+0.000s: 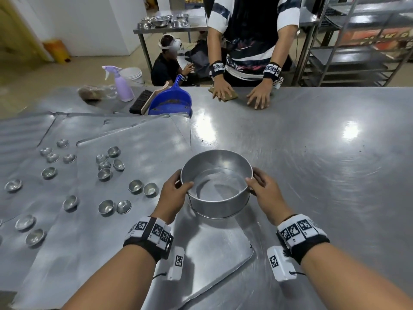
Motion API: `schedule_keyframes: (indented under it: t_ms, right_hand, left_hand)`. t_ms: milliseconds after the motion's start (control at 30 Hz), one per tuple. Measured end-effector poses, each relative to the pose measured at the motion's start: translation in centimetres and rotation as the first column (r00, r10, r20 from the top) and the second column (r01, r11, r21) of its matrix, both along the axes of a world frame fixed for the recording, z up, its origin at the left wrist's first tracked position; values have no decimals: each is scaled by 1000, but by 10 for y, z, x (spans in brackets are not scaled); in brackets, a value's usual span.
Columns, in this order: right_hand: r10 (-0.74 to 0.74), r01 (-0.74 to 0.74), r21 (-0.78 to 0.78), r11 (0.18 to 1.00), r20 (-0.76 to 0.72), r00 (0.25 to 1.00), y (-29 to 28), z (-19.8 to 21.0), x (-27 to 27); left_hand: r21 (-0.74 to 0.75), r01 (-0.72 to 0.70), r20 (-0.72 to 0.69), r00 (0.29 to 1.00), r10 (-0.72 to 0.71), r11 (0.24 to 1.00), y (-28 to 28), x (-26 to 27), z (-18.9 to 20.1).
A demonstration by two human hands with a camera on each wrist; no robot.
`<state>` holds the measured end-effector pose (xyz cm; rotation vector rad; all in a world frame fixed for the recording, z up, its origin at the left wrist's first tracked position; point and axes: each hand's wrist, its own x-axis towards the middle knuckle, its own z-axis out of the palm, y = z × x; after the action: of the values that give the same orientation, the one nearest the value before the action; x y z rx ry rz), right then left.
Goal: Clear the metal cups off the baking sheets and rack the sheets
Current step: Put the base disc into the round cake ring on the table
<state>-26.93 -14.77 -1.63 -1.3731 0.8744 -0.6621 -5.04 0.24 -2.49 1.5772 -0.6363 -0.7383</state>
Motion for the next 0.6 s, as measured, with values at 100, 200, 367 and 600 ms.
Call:
schedule_keyframes:
  t_ms: [100, 200, 367, 600]
  right_hand:
    - [4, -4, 27, 1000, -8, 1000, 8, -4, 0]
    - [24, -23, 41, 999, -26, 999, 13, -7, -1]
    - [41, -38, 32, 999, -80, 996, 19, -13, -6]
    - [42, -32, 57, 998, -185, 982, 25, -19, -11]
  left_hand:
    - [15, 27, 1, 1000, -27, 1000, 7, -1, -2]
    - [56, 25, -20, 1000, -24, 998, 15, 0, -9]
    - [100, 38, -31, 999, -35, 994, 28, -1, -21]
    - [133, 22, -32, 999, -18, 991, 32, -5, -28]
